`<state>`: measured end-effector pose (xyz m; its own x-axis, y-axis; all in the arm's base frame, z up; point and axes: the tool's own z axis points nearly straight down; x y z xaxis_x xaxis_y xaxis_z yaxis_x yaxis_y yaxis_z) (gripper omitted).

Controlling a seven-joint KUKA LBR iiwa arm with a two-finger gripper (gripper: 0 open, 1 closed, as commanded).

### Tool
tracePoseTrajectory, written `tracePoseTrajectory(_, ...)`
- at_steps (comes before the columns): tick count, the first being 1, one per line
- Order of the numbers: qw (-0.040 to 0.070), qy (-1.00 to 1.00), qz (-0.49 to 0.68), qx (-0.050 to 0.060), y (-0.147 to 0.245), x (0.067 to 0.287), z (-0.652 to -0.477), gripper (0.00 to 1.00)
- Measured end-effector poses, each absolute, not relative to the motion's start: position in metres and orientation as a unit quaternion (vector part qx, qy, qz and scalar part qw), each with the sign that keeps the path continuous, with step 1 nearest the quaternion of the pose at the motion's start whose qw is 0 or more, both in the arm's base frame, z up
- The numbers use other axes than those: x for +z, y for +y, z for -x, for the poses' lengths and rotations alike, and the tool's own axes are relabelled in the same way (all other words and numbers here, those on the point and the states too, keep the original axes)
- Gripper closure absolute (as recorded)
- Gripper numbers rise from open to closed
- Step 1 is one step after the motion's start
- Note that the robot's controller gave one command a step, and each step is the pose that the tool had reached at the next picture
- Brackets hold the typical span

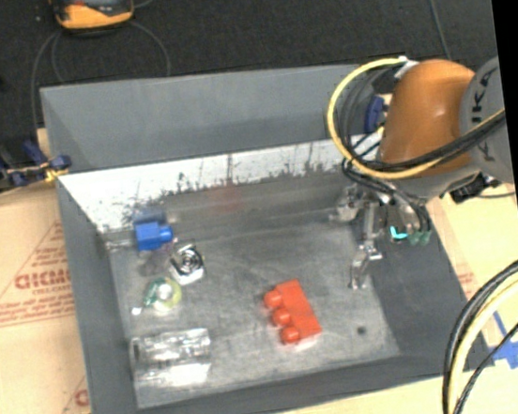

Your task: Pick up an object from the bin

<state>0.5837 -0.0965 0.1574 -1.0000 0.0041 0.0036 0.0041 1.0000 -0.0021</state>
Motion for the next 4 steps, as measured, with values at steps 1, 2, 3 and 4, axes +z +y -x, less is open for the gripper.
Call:
tracePoseTrajectory(1, -0.004, -0.992, -0.123, 0.002, -0.045, 0.074, -0.600, 0.00)
tracePoseTrajectory(2, 0.000, -0.984, -0.176, 0.000, 0.002, 0.083, -0.550, 0.00)
tracePoseTrajectory(3, -0.002, -0.984, -0.176, 0.001, -0.001, 0.084, -0.552, 1.00)
tracePoseTrajectory(4, -0.006, -0.981, -0.194, 0.002, 0.003, 0.240, -0.554, 1.00)
